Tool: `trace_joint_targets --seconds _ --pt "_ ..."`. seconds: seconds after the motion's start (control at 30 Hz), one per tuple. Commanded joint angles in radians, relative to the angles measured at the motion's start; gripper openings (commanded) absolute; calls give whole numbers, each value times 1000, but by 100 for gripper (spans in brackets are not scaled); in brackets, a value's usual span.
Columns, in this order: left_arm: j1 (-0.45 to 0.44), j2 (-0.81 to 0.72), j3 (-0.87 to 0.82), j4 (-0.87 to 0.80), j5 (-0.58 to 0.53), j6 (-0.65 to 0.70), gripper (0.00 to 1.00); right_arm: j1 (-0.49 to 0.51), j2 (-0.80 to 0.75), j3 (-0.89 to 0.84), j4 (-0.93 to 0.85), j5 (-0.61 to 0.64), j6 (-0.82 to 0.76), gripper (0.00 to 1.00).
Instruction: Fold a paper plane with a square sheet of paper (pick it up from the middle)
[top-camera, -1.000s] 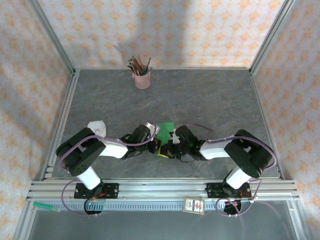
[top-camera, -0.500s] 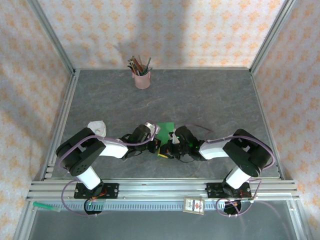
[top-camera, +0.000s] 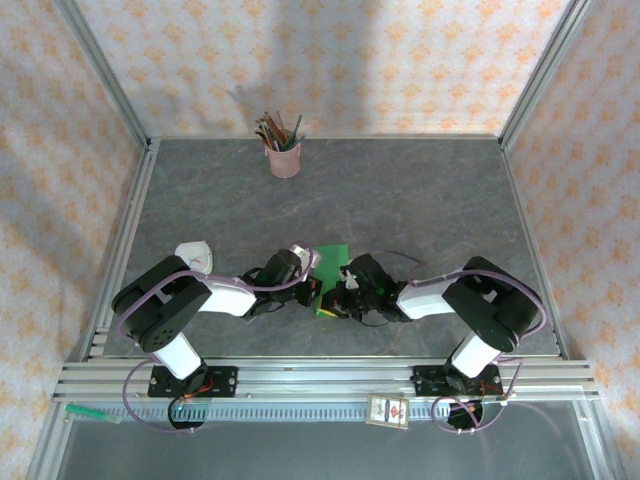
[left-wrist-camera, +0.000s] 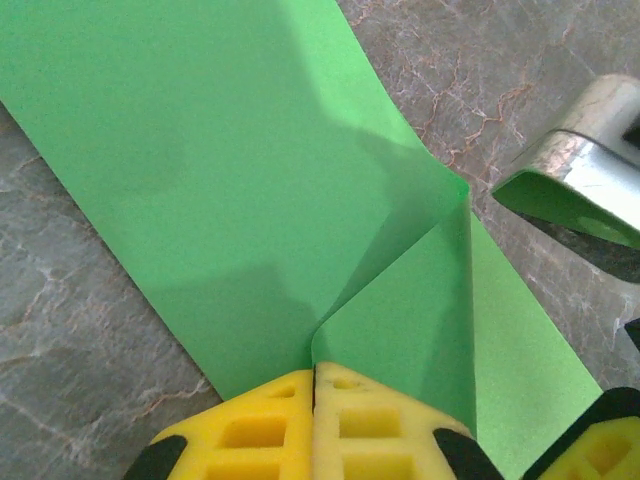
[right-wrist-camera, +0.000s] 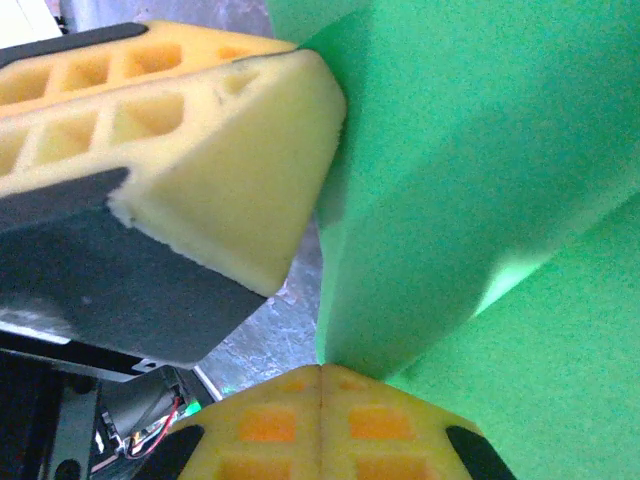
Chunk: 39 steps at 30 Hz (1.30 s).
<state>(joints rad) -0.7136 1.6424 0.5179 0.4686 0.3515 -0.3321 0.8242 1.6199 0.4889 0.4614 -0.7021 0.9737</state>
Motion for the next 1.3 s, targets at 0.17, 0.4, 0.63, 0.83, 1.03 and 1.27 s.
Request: trace_joint_targets --seconds 0.17,0.4,0.63,0.83,1.03,1.27 --pt "-4 30 -7 -122 -45 19 0 6 27 -14 -37 48 0 5" --pt "-4 30 -9 -119 -43 18 0 7 47 -35 -48 61 -4 4" --pt "-4 32 -4 -122 -43 19 0 7 -13 2 -16 9 -23 4" --pt "-4 33 -1 -123 -43 20 0 6 -56 -14 23 0 -5 5" --pt "-4 35 2 -127 -43 21 0 11 -62 -21 46 0 9 5" --pt "-5 37 2 -130 -41 22 0 25 -23 -21 83 3 31 5"
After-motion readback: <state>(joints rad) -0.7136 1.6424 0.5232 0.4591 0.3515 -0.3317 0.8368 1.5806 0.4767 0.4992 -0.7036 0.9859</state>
